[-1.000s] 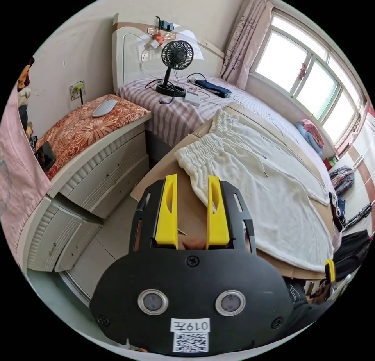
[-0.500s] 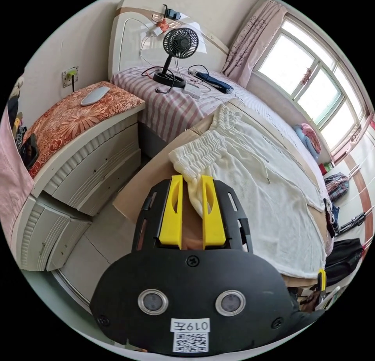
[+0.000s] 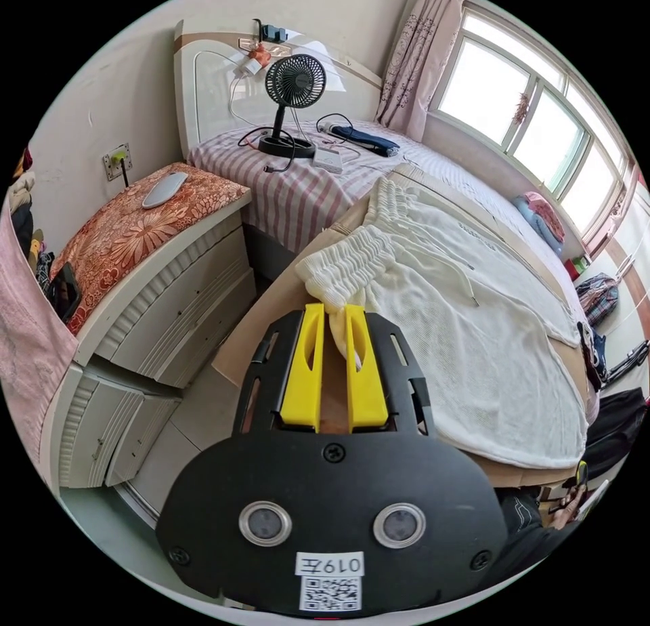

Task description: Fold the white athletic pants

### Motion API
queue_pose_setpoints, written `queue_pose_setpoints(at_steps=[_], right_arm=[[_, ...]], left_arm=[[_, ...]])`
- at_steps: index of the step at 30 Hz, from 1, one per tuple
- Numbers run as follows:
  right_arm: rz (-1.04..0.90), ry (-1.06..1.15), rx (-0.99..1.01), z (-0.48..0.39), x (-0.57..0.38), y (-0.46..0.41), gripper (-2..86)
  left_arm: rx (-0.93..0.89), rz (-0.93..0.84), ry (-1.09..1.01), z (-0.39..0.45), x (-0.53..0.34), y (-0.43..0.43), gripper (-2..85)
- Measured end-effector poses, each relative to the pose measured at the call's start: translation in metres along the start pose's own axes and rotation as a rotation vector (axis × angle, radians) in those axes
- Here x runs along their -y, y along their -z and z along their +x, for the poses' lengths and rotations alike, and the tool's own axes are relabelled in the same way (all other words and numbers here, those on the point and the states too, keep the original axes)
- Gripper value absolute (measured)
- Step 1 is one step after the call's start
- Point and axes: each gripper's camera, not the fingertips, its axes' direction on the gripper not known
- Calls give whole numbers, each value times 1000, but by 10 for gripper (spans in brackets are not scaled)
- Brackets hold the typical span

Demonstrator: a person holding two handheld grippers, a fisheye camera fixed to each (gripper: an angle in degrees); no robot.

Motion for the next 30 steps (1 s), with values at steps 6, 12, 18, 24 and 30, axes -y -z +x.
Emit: queue_pose_setpoints(at_steps=[6, 12, 18, 24, 30], right_arm=[[-32, -82, 86, 21, 13, -22, 80], [-68, -77, 87, 18, 25, -41, 32], [-65, -31, 77, 10, 40, -54, -4], [-106, 60, -11, -20, 53, -81, 1], [-63, 198, -146, -58, 68, -91, 55]], left_arm=[[2, 6, -22, 1, 0, 1, 17], [26, 7, -60, 7, 1, 0, 18], [13, -3, -62, 5, 5, -2, 20], [31, -20, -68, 7, 9, -7, 28], [32, -25, -128, 15, 8, -9, 52]])
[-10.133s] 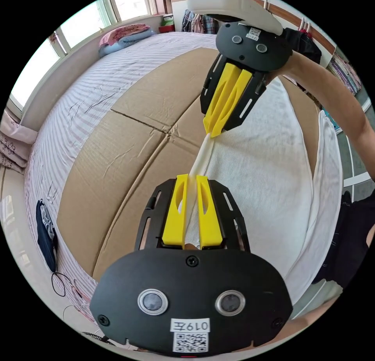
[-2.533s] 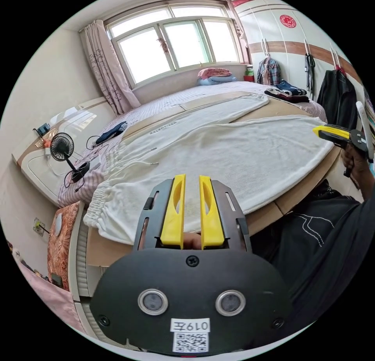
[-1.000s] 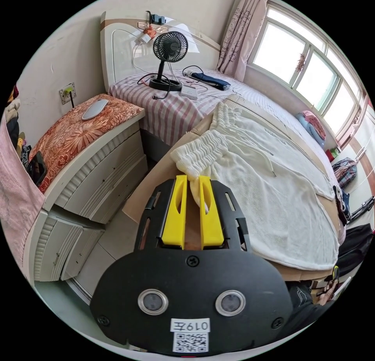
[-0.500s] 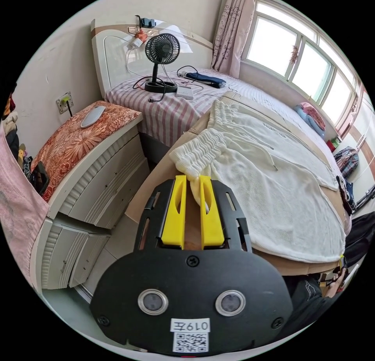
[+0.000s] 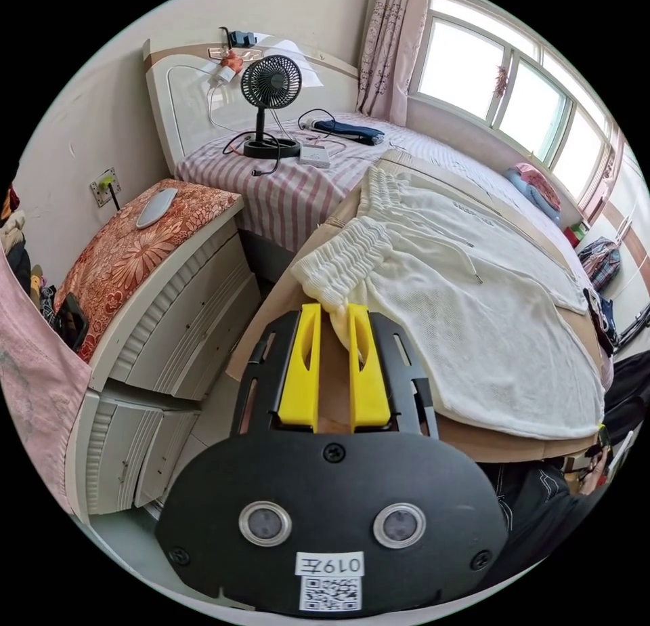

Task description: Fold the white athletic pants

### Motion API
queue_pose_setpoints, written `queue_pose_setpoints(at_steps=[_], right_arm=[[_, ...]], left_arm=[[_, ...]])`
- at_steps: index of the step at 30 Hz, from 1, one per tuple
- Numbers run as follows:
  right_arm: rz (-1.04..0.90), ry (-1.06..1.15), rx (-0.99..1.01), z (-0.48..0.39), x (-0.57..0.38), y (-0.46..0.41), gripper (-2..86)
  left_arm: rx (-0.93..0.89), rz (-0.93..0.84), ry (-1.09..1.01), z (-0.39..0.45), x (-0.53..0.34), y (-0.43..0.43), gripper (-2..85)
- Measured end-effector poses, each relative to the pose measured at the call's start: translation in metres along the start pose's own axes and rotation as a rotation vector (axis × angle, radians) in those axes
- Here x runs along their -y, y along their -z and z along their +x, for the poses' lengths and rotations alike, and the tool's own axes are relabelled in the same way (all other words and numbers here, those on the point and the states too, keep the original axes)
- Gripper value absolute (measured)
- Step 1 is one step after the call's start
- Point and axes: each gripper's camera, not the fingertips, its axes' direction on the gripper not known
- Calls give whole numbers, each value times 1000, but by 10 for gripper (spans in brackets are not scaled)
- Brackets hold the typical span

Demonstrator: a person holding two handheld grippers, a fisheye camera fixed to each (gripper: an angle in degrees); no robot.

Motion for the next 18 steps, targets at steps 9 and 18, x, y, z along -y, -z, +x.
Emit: queue_pose_setpoints(at_steps=[9, 18], right_arm=[[178, 277, -49, -116, 37, 9, -4], [117, 644, 500, -245, 75, -18, -10]], left_arm=[[-8, 38, -6, 8, 0, 2, 53], [-34, 89, 5, 6, -1, 7, 18]])
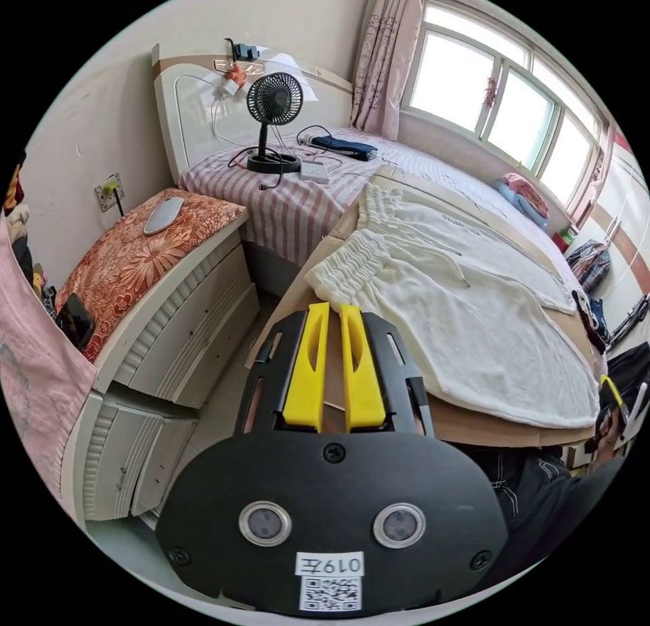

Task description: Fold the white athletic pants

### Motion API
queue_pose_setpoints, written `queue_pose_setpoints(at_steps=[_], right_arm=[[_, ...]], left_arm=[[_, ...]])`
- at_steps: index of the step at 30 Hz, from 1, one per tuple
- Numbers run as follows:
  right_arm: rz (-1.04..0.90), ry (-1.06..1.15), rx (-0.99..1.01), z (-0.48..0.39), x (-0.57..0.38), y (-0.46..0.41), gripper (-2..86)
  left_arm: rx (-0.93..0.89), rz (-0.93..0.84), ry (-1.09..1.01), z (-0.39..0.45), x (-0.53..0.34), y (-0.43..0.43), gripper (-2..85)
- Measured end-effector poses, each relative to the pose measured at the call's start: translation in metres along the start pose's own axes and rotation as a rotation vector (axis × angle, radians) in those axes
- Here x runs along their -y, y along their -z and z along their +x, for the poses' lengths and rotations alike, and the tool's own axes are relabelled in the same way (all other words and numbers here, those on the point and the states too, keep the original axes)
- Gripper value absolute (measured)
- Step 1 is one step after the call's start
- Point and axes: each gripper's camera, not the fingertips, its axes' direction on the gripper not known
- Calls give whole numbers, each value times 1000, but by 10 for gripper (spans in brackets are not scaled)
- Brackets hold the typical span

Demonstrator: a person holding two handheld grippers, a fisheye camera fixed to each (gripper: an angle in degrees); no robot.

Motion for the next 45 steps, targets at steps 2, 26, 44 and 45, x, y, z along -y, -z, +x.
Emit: queue_pose_setpoints(at_steps=[2, 26, 44, 45], right_arm=[[-19, 101, 133, -15, 23, -27, -10], [-86, 391, 489, -56, 267, -323, -9], [-183, 630, 87, 3, 476, -566, 48], [-206, 626, 77, 12, 491, -581, 65]], left_arm=[[-6, 78, -55, 12, -2, 10, 14], [-399, 8, -879, 321, 125, -105, 8], [-188, 44, -1031, 366, 284, -228, 84], [-193, 27, -1035, 368, 296, -239, 88]])
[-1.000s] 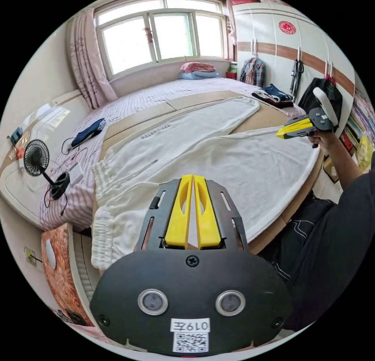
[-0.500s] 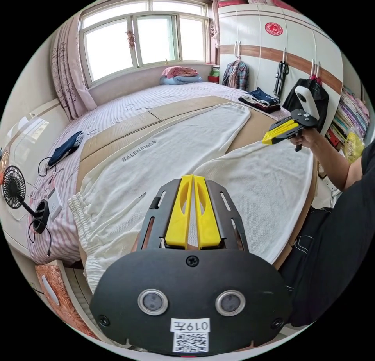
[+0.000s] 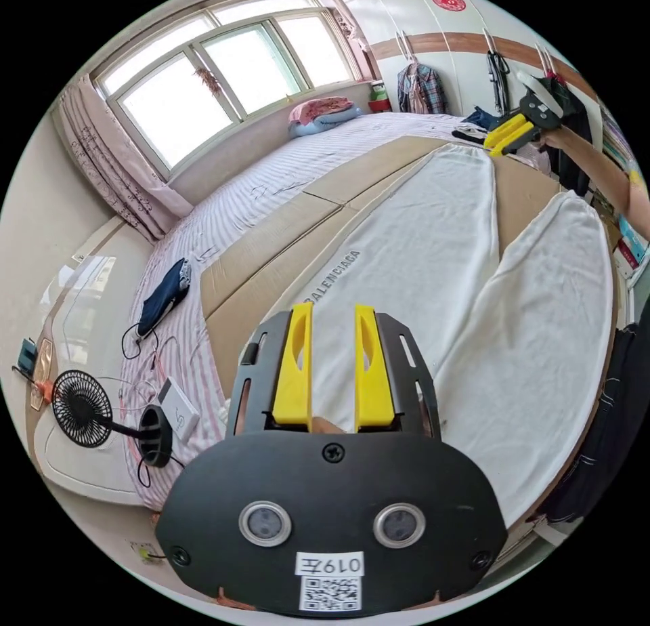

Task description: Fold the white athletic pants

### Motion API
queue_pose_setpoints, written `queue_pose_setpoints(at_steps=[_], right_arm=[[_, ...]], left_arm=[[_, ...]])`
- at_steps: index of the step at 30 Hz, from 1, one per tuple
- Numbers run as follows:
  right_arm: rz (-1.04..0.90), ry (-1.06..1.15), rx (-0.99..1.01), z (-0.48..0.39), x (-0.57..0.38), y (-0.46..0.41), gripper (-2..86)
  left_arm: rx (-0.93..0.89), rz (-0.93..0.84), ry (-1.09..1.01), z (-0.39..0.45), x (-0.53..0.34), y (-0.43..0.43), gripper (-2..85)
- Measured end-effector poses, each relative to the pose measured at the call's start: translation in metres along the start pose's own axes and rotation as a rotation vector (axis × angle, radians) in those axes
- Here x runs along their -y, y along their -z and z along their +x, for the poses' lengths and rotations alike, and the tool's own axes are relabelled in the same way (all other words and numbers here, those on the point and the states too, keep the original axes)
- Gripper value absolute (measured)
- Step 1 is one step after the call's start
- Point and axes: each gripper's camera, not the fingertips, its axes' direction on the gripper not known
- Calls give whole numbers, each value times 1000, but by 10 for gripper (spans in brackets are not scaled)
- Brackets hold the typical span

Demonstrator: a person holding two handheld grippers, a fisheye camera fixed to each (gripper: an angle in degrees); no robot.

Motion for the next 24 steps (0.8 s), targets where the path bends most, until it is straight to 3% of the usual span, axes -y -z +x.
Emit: queue_pose_setpoints(at_steps=[5, 11, 17, 24], right_arm=[[-230, 45, -11, 115, 71, -122, 86], [-398, 74, 56, 181, 131, -241, 69], [-478, 165, 122, 210, 175, -318, 78], [-554, 233, 137, 230, 214, -385, 104]], left_arm=[[-95, -121, -98, -60, 56, -93, 111], [-215, -271, -194, -103, 107, -169, 117], [-256, -359, -220, -136, 132, -212, 123], [-271, -338, -184, -156, 149, -241, 129]])
